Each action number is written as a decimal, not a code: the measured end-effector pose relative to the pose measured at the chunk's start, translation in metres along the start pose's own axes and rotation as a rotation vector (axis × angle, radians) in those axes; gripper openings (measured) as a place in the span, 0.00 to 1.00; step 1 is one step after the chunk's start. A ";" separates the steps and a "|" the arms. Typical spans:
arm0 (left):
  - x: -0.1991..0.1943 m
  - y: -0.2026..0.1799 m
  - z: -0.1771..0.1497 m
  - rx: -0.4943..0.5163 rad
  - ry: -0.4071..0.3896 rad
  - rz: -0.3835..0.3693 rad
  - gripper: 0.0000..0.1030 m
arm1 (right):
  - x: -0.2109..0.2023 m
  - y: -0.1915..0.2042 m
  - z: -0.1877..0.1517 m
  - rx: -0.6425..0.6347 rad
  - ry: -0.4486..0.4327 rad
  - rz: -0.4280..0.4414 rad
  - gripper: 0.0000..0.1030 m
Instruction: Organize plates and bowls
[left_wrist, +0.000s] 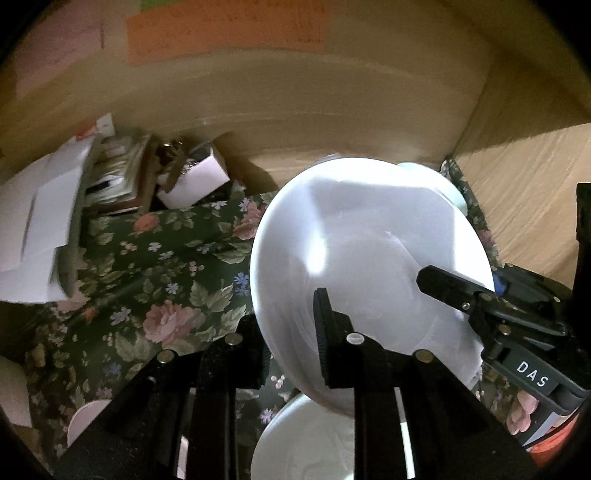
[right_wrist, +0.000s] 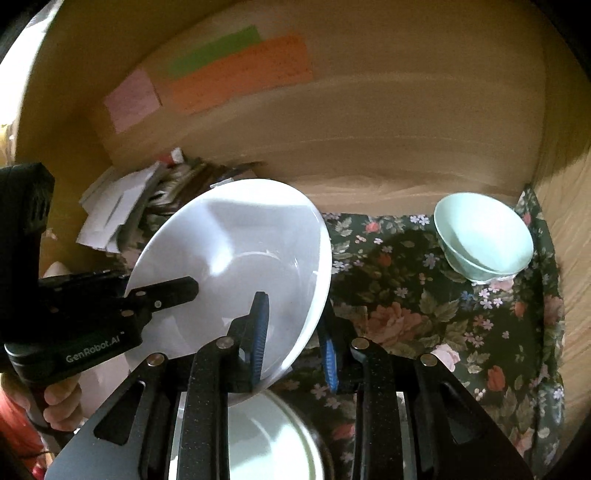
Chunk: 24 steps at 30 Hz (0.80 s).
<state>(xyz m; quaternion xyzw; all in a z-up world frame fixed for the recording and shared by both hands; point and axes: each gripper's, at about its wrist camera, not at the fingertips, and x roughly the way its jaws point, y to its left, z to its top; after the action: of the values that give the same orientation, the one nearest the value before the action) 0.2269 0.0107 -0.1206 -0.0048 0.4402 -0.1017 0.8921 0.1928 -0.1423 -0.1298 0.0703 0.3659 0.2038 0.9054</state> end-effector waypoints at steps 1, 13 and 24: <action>-0.005 0.001 -0.002 -0.002 -0.006 0.001 0.20 | -0.002 0.003 -0.001 -0.003 -0.004 0.002 0.23; -0.047 0.022 -0.034 -0.046 -0.058 0.024 0.20 | -0.016 0.054 -0.011 -0.056 -0.034 0.039 0.23; -0.084 0.059 -0.077 -0.105 -0.070 0.069 0.20 | -0.010 0.102 -0.033 -0.096 -0.020 0.107 0.23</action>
<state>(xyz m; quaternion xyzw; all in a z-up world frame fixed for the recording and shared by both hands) 0.1268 0.0902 -0.1074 -0.0400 0.4132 -0.0474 0.9085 0.1310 -0.0547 -0.1186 0.0483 0.3424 0.2687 0.8990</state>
